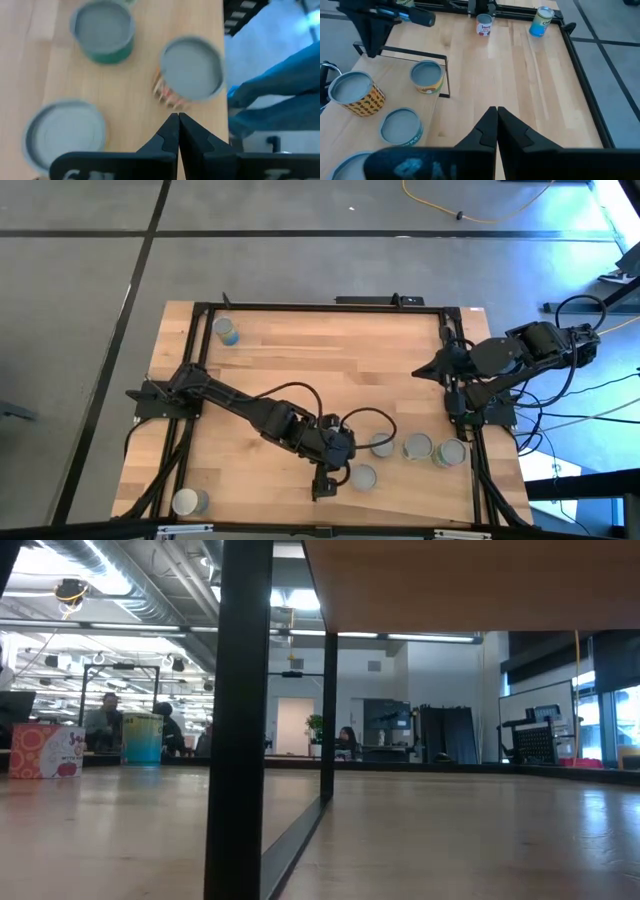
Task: Pick and place cans onto a shelf
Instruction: Put the yellow canned black beans on the shelf aligned with the other pink canned chicken soup
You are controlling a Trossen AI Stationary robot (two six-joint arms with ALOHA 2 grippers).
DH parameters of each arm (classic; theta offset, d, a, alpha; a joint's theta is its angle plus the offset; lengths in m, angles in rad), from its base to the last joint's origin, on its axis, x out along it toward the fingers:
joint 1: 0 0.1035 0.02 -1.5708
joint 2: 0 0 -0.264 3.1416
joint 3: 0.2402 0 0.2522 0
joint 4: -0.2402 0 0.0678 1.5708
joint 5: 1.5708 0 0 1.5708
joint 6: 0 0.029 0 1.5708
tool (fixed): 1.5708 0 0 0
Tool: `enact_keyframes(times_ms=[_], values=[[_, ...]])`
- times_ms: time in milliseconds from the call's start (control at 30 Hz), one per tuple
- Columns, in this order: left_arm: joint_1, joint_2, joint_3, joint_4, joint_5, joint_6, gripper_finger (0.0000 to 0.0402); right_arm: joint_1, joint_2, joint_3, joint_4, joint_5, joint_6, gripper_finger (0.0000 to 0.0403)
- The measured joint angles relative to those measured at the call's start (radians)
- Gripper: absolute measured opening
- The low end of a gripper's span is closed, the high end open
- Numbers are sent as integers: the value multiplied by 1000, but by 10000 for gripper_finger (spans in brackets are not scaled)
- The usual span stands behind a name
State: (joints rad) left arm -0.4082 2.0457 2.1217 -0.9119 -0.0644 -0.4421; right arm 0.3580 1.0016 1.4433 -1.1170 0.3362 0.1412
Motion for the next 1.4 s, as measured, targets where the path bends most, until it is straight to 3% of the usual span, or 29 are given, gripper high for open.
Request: enact_keyframes(times_ms=[400, 600, 1067, 1400], values=[[-5, 40, -48, 13, 31, -27, 0, 0, 0, 0, 0, -1, -16, 10], [-5, 105, -49, 124, 96, -21, 0, 0, 0, 0, 23, -16, -16, 10], [-3, 118, -49, 217, 22, 54, 0, 0, 0, 1, 59, -77, -22, 10], [12, 151, -50, 235, 54, 98, 0, 0, 0, 1, 59, -77, -20, 10]])
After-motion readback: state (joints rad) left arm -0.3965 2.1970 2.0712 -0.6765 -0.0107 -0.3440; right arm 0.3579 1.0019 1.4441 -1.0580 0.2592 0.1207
